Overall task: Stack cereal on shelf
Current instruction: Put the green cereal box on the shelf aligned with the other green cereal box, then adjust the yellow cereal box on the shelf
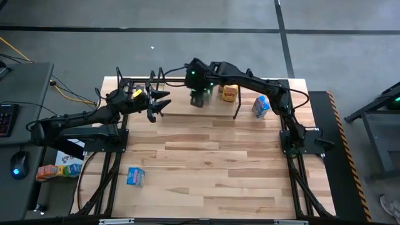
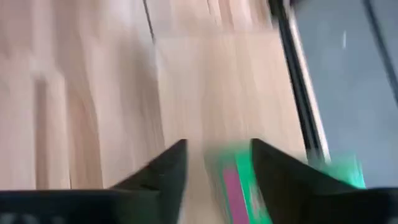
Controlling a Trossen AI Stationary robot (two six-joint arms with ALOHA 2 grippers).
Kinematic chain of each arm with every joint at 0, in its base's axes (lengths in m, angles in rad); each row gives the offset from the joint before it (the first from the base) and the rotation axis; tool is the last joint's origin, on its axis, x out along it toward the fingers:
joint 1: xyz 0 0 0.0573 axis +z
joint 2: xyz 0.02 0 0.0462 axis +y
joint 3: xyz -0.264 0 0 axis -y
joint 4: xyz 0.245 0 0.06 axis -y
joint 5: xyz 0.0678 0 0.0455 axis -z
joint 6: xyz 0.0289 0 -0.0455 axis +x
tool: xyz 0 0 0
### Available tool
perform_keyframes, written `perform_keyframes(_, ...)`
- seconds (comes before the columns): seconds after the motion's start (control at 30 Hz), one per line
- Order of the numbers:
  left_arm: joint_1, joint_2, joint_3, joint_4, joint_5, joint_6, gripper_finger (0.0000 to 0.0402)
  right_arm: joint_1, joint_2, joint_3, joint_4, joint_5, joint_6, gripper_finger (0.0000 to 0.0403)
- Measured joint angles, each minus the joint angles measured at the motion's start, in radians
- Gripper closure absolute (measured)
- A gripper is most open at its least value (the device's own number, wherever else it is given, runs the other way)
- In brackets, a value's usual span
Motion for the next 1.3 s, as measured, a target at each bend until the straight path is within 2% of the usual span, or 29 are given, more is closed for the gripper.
perform_keyframes(0.13,0.000,-0.003,0.000,0.010,0.000,0.001,0.0216,0.015,0.008,-0.067,0.213,-0.025,-0.030,0.0359)
perform_keyframes(0.2,0.000,-0.003,0.000,0.010,0.000,0.001,0.0216,0.015,0.009,-0.131,0.294,-0.021,-0.034,0.0390)
perform_keyframes(0.3,0.000,-0.003,0.000,0.010,0.000,0.001,0.0216,0.010,0.011,-0.207,0.339,-0.009,-0.032,0.0381)
perform_keyframes(0.47,0.000,-0.003,0.000,0.010,-0.050,0.024,0.0216,0.003,0.012,-0.300,0.383,0.123,-0.033,0.0400)
perform_keyframes(0.67,0.000,-0.003,0.000,0.010,-0.072,0.037,0.0216,0.003,0.012,-0.302,0.377,0.220,-0.060,0.0401)
perform_keyframes(0.93,0.000,-0.003,0.000,0.010,-0.074,0.059,0.0216,-0.001,0.012,-0.249,0.355,0.248,-0.096,0.0402)
perform_keyframes(1.0,0.000,-0.003,0.000,0.010,-0.079,0.060,0.0216,-0.001,0.009,-0.208,0.306,0.250,-0.118,0.0402)
perform_keyframes(1.17,0.000,-0.003,0.000,0.008,-0.079,0.060,0.0216,-0.011,-0.047,-0.097,0.031,0.273,-0.089,0.0402)
perform_keyframes(1.3,0.000,-0.003,0.000,0.008,-0.079,0.060,0.0216,-0.037,-0.138,-0.129,-0.112,0.329,-0.012,0.0403)
